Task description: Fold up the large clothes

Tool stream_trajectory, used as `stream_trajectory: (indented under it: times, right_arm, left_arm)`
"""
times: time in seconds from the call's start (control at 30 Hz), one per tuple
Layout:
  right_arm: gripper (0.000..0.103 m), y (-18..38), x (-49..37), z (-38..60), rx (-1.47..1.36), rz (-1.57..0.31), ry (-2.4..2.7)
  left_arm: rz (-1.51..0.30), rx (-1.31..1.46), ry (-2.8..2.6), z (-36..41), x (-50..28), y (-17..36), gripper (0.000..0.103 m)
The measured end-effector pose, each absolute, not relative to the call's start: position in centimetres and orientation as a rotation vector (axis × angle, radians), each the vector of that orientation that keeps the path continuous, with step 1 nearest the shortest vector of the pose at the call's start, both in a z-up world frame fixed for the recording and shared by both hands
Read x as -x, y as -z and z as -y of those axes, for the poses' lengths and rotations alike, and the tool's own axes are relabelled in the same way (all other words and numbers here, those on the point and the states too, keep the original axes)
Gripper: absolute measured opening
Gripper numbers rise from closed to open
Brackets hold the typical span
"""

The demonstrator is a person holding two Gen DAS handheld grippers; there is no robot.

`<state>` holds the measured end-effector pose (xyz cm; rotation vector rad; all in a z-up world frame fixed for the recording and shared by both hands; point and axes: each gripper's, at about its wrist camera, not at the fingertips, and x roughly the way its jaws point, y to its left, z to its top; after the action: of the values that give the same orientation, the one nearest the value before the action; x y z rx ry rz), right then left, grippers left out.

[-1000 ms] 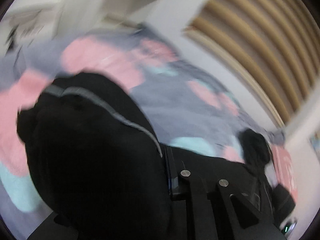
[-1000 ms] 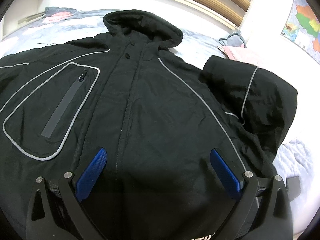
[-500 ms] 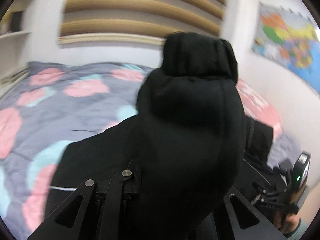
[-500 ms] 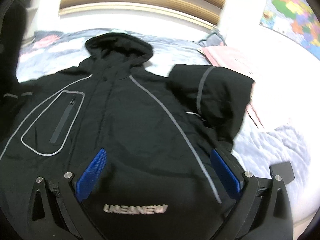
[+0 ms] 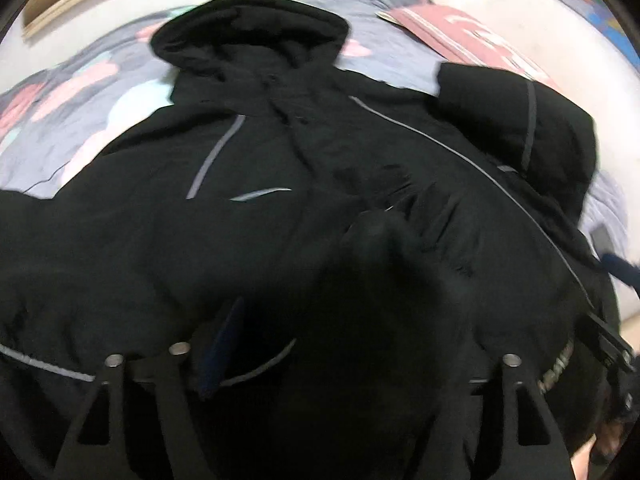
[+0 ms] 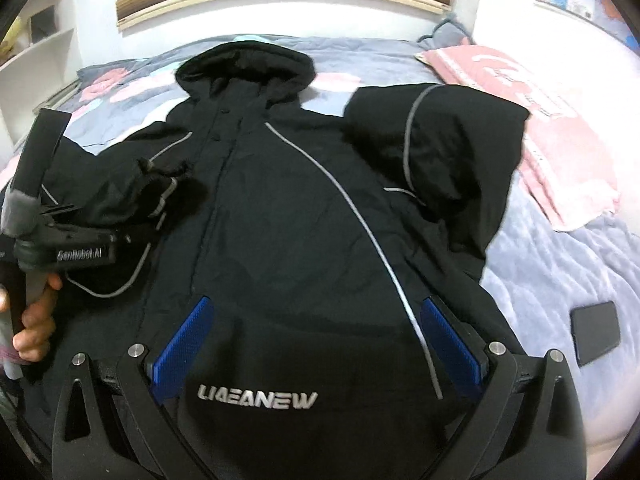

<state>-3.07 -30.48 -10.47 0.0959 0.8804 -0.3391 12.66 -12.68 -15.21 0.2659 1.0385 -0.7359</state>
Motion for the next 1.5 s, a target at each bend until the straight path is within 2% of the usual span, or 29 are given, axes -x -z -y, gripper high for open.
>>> stream_trajectory:
  times: [0.13, 0.33, 0.53, 0.57, 0.63, 0.67, 0.77, 1.0, 1.1, 1.2, 1.37, 1.5]
  right_arm:
    - [0.103, 9.4, 1.4, 30.2, -0.154, -0.889, 0.247]
    - [0.103, 9.5, -2.0, 29.7, -0.338, -0.941, 0.065]
    - [0.099, 11.7, -6.3, 27.8, -0.437, -1.017, -0.025]
    - [0.095, 12.7, -7.5, 27.4, -0.472, -1.041, -0.036]
    - [0.061, 14.4, -9.6, 26.8, -0.532, -1.084, -0.102]
    - [0.04, 14.9, -10.1, 26.4, -0.543, -1.1, -0.138]
    - [0.036, 13.9, -10.4, 24.9, -0.448, -1.069, -0.13]
    - [0.035, 5.6, -6.4, 29.0, -0.158, -0.846, 0.146]
    - [0.035, 4.5, -5.0, 32.3, -0.096, -0.844, 0.276]
    - [0.036, 5.7, -4.9, 34.6, -0.098, -0.894, 0.302]
    - [0.036, 11.6, -6.2, 35.4, -0.039, -1.021, 0.371]
    - [0.04, 14.5, -5.7, 36.4, -0.03, -1.081, 0.382]
  left_arm:
    - [-1.023, -0.199, 0.864, 10.9, -11.6, 12.8, 0.074]
    - [-1.02, 0.108, 1.021, 6.3, -11.6, 10.6, 0.074]
    - [-0.921, 0.08, 0.844, 3.0, -11.9, 8.8, 0.074]
    - [-0.906, 0.072, 0.821, 2.9, -12.2, 8.8, 0.074]
    - [-0.87, 0.057, 0.744, 1.7, -12.1, 7.9, 0.074]
    - [-0.861, 0.052, 0.717, 1.4, -12.2, 7.7, 0.074]
    - [-0.814, 0.045, 0.604, -0.4, -12.4, 6.2, 0.074]
    - [-0.772, 0.072, 0.505, -1.8, -14.0, 4.3, 0.074]
    - [-0.812, 0.066, 0.514, 0.1, -15.1, 5.5, 0.074]
    - [-0.907, -0.005, 0.504, 3.2, -16.3, 8.7, 0.074]
    - [-1.093, -0.185, 0.425, 7.6, -17.8, 15.8, 0.074]
    - [-1.087, -0.24, 0.399, 8.4, -17.6, 15.8, 0.074]
